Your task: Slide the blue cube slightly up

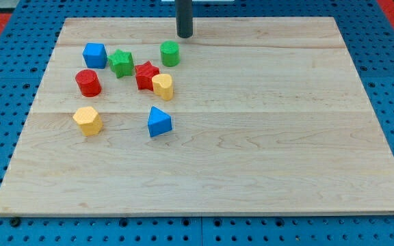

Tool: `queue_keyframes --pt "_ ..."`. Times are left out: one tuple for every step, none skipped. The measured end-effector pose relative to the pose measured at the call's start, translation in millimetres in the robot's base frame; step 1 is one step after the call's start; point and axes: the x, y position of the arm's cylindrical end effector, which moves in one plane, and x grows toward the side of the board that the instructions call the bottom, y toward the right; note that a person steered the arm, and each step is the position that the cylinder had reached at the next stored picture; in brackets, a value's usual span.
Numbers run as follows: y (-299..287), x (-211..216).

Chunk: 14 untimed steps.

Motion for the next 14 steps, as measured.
queue_keyframes --pt "0 0" --pt "4 0" --pt "16 1" --pt "40 4" --pt "80 20" --pt "112 78" --pt "84 142" --pt "69 228" --pt "33 325" --pt "-84 342" --pt "-201 319" --pt "-234 246" --pt "-250 171" --pt "-226 134"
